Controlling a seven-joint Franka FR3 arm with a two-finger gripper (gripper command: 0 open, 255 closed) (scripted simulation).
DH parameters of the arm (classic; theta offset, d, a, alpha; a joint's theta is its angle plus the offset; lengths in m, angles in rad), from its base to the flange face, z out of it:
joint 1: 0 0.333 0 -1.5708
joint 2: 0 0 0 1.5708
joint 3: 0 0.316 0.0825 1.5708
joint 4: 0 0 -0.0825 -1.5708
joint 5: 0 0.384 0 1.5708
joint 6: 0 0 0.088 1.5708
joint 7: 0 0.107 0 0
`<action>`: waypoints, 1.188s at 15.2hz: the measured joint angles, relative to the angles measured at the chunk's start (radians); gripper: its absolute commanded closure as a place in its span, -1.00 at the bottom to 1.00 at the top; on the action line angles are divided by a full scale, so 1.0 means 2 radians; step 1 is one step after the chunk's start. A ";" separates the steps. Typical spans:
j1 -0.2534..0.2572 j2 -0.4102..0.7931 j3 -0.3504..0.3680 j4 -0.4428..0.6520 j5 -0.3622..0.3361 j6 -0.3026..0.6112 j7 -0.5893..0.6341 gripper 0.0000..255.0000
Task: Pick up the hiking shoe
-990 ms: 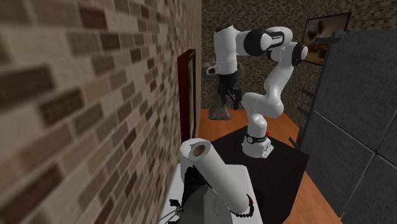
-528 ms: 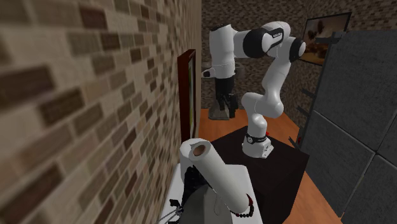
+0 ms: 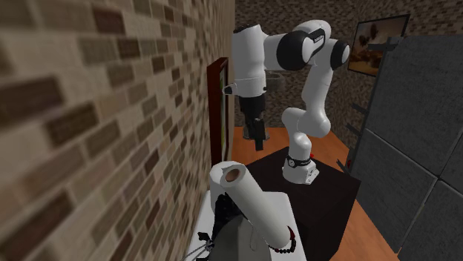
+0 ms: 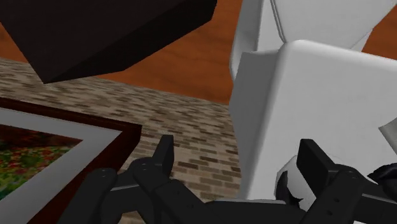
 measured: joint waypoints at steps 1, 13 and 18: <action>-0.001 0.025 0.005 0.023 -0.003 0.004 0.016 -1.00; 0.006 0.188 0.029 0.193 -0.040 0.019 0.151 -1.00; 0.006 0.184 0.028 0.184 -0.042 0.043 0.148 1.00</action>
